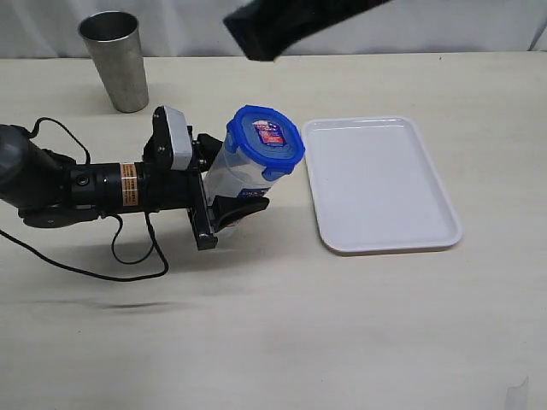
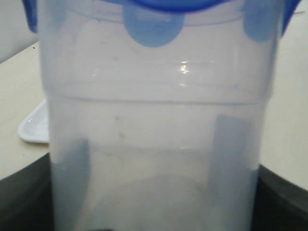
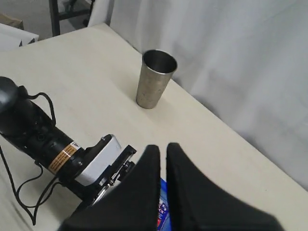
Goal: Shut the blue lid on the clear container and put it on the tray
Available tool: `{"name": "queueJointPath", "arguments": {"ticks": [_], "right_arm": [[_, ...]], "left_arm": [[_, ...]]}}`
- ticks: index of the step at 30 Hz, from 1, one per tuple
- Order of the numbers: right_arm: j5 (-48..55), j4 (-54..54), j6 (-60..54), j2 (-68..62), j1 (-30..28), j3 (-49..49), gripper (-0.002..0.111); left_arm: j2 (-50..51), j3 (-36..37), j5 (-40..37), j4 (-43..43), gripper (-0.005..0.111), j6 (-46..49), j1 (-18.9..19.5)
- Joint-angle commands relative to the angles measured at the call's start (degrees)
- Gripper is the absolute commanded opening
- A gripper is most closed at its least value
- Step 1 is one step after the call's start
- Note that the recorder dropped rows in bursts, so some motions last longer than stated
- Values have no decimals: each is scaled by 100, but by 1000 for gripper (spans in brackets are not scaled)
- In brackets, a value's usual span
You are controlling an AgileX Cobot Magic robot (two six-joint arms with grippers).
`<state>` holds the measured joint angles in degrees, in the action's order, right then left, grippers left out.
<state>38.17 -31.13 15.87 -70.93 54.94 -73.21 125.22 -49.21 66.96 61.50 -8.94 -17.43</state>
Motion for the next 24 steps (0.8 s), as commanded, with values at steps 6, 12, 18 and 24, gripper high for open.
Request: {"name": "queueJointPath", "arguments": {"ticks": [6, 12, 18, 24], "right_arm": [[-580, -144, 154, 2280, -20, 1412, 5], [-590, -130, 154, 3253, -20, 1760, 5], [-195, 210, 154, 4139, -20, 1815, 5], [-194, 367, 154, 4769, -20, 1815, 5]], "left_arm": [[-58, -15, 300, -88, 0, -2, 2], [-58, -15, 300, -88, 0, -2, 2], [-58, -15, 300, -78, 0, -1, 2], [-58, -15, 300, -67, 0, -1, 2]]}}
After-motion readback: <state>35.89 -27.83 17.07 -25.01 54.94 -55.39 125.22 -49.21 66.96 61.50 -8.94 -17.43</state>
